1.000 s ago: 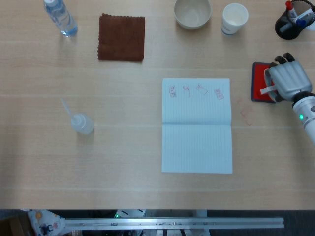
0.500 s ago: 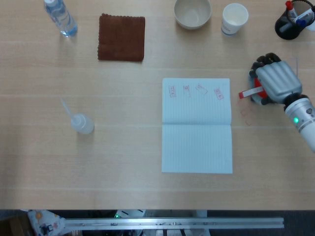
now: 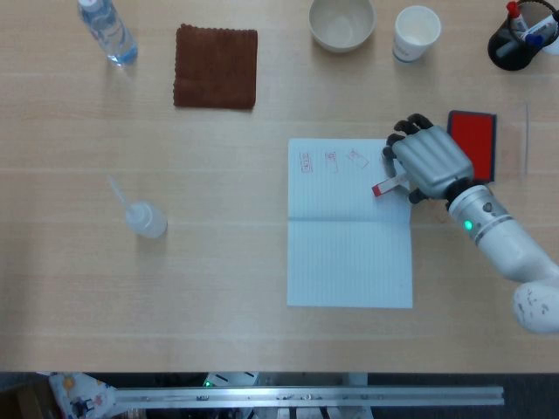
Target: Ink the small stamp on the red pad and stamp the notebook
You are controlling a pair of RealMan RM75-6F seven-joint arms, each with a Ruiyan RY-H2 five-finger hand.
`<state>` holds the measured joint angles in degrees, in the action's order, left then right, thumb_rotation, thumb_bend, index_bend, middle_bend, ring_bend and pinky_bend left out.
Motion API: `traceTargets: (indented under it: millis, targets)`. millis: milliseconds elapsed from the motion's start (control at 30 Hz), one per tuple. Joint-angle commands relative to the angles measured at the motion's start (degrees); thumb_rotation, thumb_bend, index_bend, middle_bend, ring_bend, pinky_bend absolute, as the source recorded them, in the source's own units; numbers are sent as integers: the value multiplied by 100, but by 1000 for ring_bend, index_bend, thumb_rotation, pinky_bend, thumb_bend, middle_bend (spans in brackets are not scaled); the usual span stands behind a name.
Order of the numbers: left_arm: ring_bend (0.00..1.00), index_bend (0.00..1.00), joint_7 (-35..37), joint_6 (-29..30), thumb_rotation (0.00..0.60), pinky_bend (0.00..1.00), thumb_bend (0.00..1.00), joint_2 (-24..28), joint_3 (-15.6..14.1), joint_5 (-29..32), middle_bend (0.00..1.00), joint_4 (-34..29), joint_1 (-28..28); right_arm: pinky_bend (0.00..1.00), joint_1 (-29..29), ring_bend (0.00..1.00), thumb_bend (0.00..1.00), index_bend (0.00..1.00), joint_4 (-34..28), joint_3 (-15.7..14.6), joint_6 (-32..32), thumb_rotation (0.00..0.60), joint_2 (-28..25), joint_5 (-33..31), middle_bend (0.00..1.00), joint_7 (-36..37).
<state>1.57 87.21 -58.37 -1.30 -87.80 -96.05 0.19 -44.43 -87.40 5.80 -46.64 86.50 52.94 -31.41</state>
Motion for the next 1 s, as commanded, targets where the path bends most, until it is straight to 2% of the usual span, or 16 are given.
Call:
traceTargets:
  millis: [33, 533, 1000]
  targets:
    - [107, 163, 22, -6, 600, 87, 340, -3, -1, 19, 121, 22, 9, 115, -113, 161, 301, 643, 66, -49, -41, 600, 154, -158, 385, -179]
    - [107, 162, 141, -19, 600, 86, 340, -21, 1, 66, 119, 130, 39, 115, -484, 161, 302, 643, 292, -179, -211, 600, 523, -638, 385, -829]
    - [107, 163, 233, -37, 600, 86, 340, -32, 12, 97, 119, 215, 52, 115, -629, 161, 302, 643, 577, -294, -241, 600, 781, -843, 385, -999]
